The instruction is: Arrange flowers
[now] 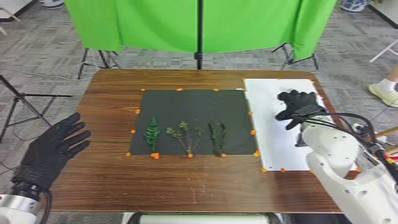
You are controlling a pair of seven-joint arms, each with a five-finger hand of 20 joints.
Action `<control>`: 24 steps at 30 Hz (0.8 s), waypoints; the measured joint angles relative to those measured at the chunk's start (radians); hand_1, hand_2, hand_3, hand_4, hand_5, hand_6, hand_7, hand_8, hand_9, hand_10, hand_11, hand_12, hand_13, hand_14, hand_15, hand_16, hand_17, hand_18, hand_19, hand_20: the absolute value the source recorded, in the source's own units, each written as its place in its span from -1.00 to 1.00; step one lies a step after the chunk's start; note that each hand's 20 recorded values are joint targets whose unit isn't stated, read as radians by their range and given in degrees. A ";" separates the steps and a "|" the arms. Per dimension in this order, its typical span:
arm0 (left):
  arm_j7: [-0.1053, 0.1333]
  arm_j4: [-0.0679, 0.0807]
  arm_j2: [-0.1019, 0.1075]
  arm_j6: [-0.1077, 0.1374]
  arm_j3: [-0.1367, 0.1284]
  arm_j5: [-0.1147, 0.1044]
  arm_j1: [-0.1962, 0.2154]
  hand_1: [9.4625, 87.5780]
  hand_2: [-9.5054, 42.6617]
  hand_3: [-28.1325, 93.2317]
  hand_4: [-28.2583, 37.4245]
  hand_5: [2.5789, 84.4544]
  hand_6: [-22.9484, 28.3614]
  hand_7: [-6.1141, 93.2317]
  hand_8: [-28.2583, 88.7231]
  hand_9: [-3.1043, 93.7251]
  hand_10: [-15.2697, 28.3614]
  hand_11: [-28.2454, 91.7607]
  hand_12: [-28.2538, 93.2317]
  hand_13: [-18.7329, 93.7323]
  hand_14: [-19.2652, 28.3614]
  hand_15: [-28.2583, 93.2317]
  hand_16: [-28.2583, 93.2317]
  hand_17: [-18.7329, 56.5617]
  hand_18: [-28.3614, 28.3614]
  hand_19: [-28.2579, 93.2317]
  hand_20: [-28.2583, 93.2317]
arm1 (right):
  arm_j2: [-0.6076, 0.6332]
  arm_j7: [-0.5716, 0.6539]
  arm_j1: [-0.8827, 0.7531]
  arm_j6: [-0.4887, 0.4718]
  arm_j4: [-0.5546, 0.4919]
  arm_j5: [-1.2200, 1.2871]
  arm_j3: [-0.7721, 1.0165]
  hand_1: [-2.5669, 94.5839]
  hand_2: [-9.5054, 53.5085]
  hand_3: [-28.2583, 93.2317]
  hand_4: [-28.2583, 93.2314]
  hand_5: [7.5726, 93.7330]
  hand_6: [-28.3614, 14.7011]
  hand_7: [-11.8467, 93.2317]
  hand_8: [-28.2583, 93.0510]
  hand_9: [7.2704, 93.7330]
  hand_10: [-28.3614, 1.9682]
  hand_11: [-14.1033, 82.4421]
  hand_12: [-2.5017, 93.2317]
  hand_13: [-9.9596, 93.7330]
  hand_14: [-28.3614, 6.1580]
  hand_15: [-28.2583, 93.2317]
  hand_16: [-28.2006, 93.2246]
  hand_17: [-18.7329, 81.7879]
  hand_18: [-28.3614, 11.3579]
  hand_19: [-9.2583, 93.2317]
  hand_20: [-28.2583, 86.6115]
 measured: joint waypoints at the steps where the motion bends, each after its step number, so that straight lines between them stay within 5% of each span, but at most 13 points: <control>1: 0.001 0.000 0.000 0.000 -0.001 0.000 0.001 -0.56 -0.66 0.65 -0.97 -0.36 0.01 -0.41 -0.74 -0.52 0.16 -0.04 -0.33 -0.40 0.35 0.19 -0.59 -0.76 0.69 0.23 -0.38 | 0.003 -0.003 -0.005 -0.001 -0.001 0.000 0.001 -0.42 -1.00 0.86 -1.00 -0.29 0.20 -0.21 -0.90 -0.29 0.02 0.28 -0.46 0.03 0.05 0.70 -0.25 -0.09 -0.54 0.84 0.26; 13: 0.003 -0.001 -0.001 0.001 -0.001 0.000 0.002 -0.56 -0.66 0.65 -0.97 -0.36 0.01 -0.41 -0.74 -0.52 0.16 -0.04 -0.33 -0.40 0.35 0.20 -0.59 -0.76 0.69 0.23 -0.38 | 0.025 -0.004 -0.012 0.003 0.041 -0.024 -0.026 -0.28 -1.00 0.87 -1.00 -0.06 0.31 -0.03 -0.97 0.04 0.19 0.39 -0.44 0.29 0.23 0.63 -0.15 0.01 -0.46 0.90 0.22; 16: 0.003 -0.001 -0.001 0.001 -0.001 0.000 0.002 -0.56 -0.66 0.65 -0.97 -0.36 0.01 -0.41 -0.74 -0.52 0.16 -0.04 -0.33 -0.40 0.35 0.20 -0.59 -0.76 0.69 0.23 -0.38 | 0.030 -0.002 -0.009 0.092 0.079 -0.035 -0.052 -0.12 -1.00 0.76 -1.00 0.07 0.35 0.05 -0.99 0.34 0.49 0.08 -0.15 0.46 0.36 0.56 -0.10 0.06 -0.43 0.93 0.19; 19: 0.003 -0.001 -0.001 0.001 -0.001 0.000 0.002 -0.56 -0.65 0.64 -0.97 -0.36 0.01 -0.41 -0.74 -0.52 0.16 -0.04 -0.33 -0.40 0.35 0.20 -0.59 -0.76 0.69 0.23 -0.38 | 0.031 -0.006 -0.012 0.178 0.102 -0.031 -0.059 0.00 -0.95 0.72 -1.00 0.14 0.25 0.34 -0.86 0.67 0.63 -0.18 -0.01 0.60 0.43 0.51 -0.07 0.12 -0.45 0.95 0.18; 24: 0.000 -0.001 0.001 0.000 -0.005 0.000 0.001 -0.56 -0.66 0.64 -0.97 -0.36 0.01 -0.40 -0.74 -0.52 0.16 -0.05 -0.33 -0.40 0.35 0.20 -0.59 -0.76 0.69 0.23 -0.38 | 0.030 -0.034 -0.016 0.211 0.103 -0.011 -0.056 0.06 -0.94 0.78 -1.00 0.37 0.25 0.32 -0.86 0.82 0.64 -0.17 -0.07 0.72 0.47 0.46 -0.04 0.19 -0.48 1.00 0.19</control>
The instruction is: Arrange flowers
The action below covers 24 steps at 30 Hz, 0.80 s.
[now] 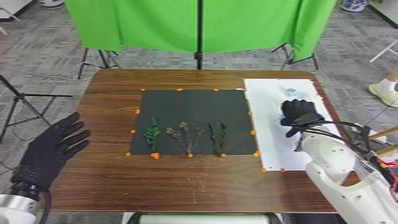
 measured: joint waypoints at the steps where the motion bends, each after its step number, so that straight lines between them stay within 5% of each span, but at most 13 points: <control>1: 0.000 0.000 0.001 0.000 -0.002 0.000 0.000 -0.56 -0.66 0.64 -0.97 -0.36 0.01 -0.41 -0.74 -0.52 0.16 -0.05 -0.33 -0.40 0.35 0.20 -0.59 -0.76 0.69 0.23 -0.38 | 0.000 -0.007 -0.001 0.006 0.000 0.000 0.000 0.05 -0.96 0.80 -1.00 0.40 0.24 0.31 -0.86 0.84 0.64 -0.19 -0.06 0.72 0.47 0.46 -0.04 0.20 -0.48 1.00 0.19; 7: -0.002 0.001 0.023 -0.001 -0.022 -0.002 -0.006 -0.56 -0.66 0.65 -0.97 -0.36 0.01 -0.40 -0.74 -0.51 0.16 -0.04 -0.33 -0.40 0.35 0.20 -0.59 -0.76 0.69 0.23 -0.38 | -0.003 -0.042 -0.008 0.042 -0.013 0.004 0.000 0.02 -1.00 0.89 -1.00 0.47 0.21 0.25 -0.85 0.90 0.61 -0.27 -0.02 0.74 0.45 0.46 -0.03 0.21 -0.49 1.00 0.21; 16: -0.027 0.009 0.096 -0.011 -0.046 -0.003 -0.034 -0.56 -0.66 0.65 -0.97 -0.36 0.01 -0.41 -0.74 -0.52 0.16 -0.05 -0.33 -0.40 0.35 0.20 -0.59 -0.76 0.69 0.23 -0.38 | -0.031 -0.082 0.079 0.205 -0.029 0.029 -0.127 0.00 -1.00 0.91 -0.98 0.49 0.19 0.23 -0.83 0.89 0.54 -0.25 0.02 0.71 0.42 0.49 -0.01 0.20 -0.50 1.00 0.25; 24: -0.034 0.008 0.107 -0.009 -0.049 -0.004 -0.039 -0.56 -0.65 0.64 -0.97 -0.36 0.01 -0.40 -0.74 -0.52 0.16 -0.05 -0.33 -0.40 0.35 0.20 -0.59 -0.76 0.69 0.23 -0.38 | -0.186 -0.251 0.296 0.197 0.024 0.014 -0.319 0.00 -1.00 0.90 -0.98 0.51 0.22 0.22 -0.84 0.87 0.54 -0.26 0.05 0.69 0.42 0.51 0.01 0.18 -0.48 1.00 0.25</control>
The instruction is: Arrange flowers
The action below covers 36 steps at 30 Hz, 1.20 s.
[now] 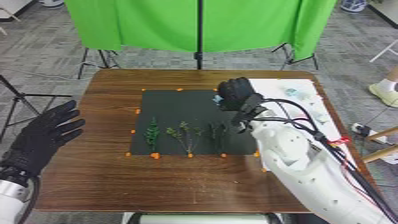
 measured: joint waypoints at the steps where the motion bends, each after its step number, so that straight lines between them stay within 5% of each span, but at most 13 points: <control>1: -0.001 0.000 0.001 0.001 0.003 0.000 -0.002 -0.56 -0.65 0.64 -0.97 -0.36 0.01 -0.41 -0.74 -0.52 0.16 -0.05 -0.33 -0.40 0.35 0.20 -0.59 -0.76 0.69 0.23 -0.38 | -0.027 -0.021 0.029 -0.003 0.022 -0.007 -0.025 0.00 -1.00 0.90 -0.98 0.51 0.22 0.21 -0.83 0.87 0.55 -0.27 0.06 0.68 0.42 0.51 0.01 0.18 -0.48 1.00 0.25; 15: -0.008 0.021 0.023 0.016 0.038 -0.004 -0.047 -0.56 -0.66 0.65 -0.97 -0.36 0.01 -0.41 -0.74 -0.52 0.16 -0.04 -0.33 -0.40 0.35 0.19 -0.59 -0.76 0.69 0.24 -0.38 | -0.369 -0.154 0.145 -0.114 0.179 -0.189 -0.140 0.01 -1.00 0.88 -1.00 0.50 0.28 0.19 -0.83 0.84 0.57 -0.27 0.06 0.66 0.44 0.51 0.01 0.16 -0.47 1.00 0.24; 36: -0.018 0.023 0.055 0.019 0.069 -0.008 -0.068 -0.56 -0.66 0.65 -0.97 -0.36 0.01 -0.41 -0.74 -0.52 0.16 -0.05 -0.33 -0.40 0.35 0.19 -0.59 -0.76 0.69 0.24 -0.38 | -0.436 -0.129 0.120 -0.169 0.240 -0.305 -0.231 -0.01 -1.00 0.83 -1.00 0.41 0.30 0.24 -0.83 0.78 0.58 -0.23 0.07 0.62 0.44 0.53 0.02 0.13 -0.44 0.99 0.23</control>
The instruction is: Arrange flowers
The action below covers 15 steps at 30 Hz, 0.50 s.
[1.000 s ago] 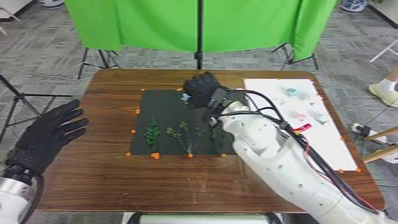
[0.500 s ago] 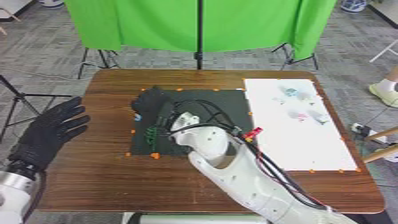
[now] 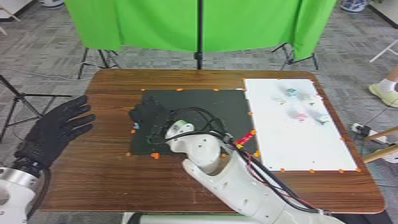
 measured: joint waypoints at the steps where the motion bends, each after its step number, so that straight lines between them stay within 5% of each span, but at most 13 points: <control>1: 0.000 0.000 0.001 0.000 0.001 0.000 -0.001 -0.56 -0.66 0.65 -0.97 -0.36 0.01 -0.41 -0.74 -0.52 0.16 -0.05 -0.33 -0.40 0.35 0.19 -0.59 -0.76 0.69 0.24 -0.38 | -0.001 0.002 -0.001 -0.003 0.002 -0.007 0.000 -0.01 -1.00 0.83 -1.00 0.41 0.30 0.25 -0.82 0.77 0.58 -0.23 0.08 0.61 0.44 0.53 0.02 0.13 -0.44 0.99 0.23; 15: -0.003 0.004 0.001 -0.002 0.003 0.000 -0.005 -0.56 -0.66 0.64 -0.97 -0.36 0.01 -0.41 -0.74 -0.52 0.16 -0.05 -0.33 -0.40 0.35 0.19 -0.59 -0.76 0.69 0.24 -0.38 | -0.016 0.012 -0.009 -0.021 0.051 -0.045 0.023 -0.11 -1.00 0.80 -1.00 0.28 0.26 0.29 -0.84 0.60 0.51 -0.05 0.01 0.53 0.39 0.61 -0.02 0.09 -0.42 0.98 0.26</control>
